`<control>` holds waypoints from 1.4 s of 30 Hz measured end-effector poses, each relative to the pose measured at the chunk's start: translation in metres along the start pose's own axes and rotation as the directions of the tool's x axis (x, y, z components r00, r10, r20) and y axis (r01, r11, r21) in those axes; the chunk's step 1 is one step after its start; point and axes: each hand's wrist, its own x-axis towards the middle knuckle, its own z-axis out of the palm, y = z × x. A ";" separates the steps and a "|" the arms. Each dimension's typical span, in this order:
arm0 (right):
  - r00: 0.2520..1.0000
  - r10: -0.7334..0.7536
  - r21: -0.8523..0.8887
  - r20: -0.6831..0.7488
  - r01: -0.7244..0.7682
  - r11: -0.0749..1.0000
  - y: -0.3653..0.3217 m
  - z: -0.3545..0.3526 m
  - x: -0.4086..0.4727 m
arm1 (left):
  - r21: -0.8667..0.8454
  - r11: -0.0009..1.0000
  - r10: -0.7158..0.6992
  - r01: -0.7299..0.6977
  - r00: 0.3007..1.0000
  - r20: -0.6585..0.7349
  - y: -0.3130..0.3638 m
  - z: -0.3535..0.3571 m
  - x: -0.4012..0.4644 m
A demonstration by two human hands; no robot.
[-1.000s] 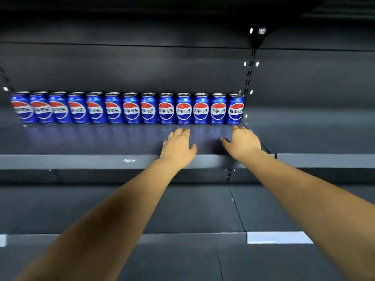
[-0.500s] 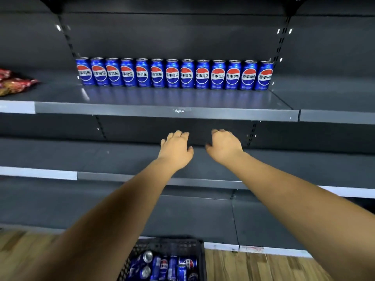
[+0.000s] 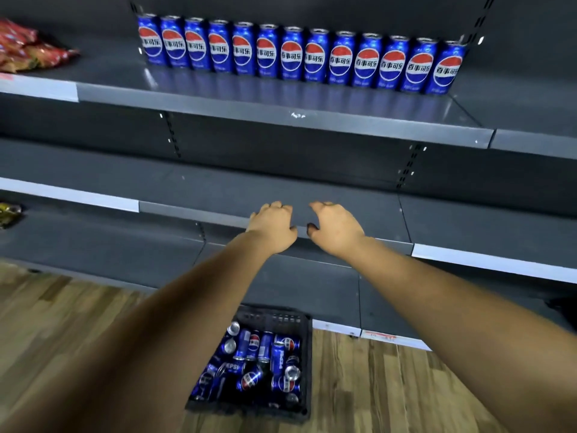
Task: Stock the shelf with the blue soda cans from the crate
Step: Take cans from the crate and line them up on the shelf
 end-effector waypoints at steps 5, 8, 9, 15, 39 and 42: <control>1.000 -0.001 0.027 -0.020 0.002 1.000 -0.033 0.020 -0.003 | -0.163 0.987 -0.001 -0.007 0.999 -0.048 -0.042 0.003 -0.016; 0.999 0.002 0.052 -0.047 0.001 0.999 -0.068 0.032 0.001 | -0.202 0.978 0.039 -0.050 0.998 -0.057 -0.084 0.006 -0.032; 0.998 0.007 0.066 -0.054 -0.003 0.998 -0.081 0.037 0.002 | -0.186 0.981 0.053 -0.061 0.997 -0.051 -0.101 0.007 -0.036; 0.995 0.091 0.210 -0.040 -0.081 0.974 -0.166 0.091 0.007 | -0.173 0.983 0.063 -0.067 0.998 -0.030 -0.211 0.009 -0.058; 0.771 0.582 0.470 0.259 -0.627 0.622 -0.134 0.283 0.038 | 0.094 0.986 0.069 -0.137 0.853 0.517 -0.320 0.176 0.018; 0.725 0.612 0.483 0.316 -0.678 0.554 -0.127 0.329 0.037 | 0.087 0.991 0.037 -0.101 0.833 0.552 -0.337 0.208 0.025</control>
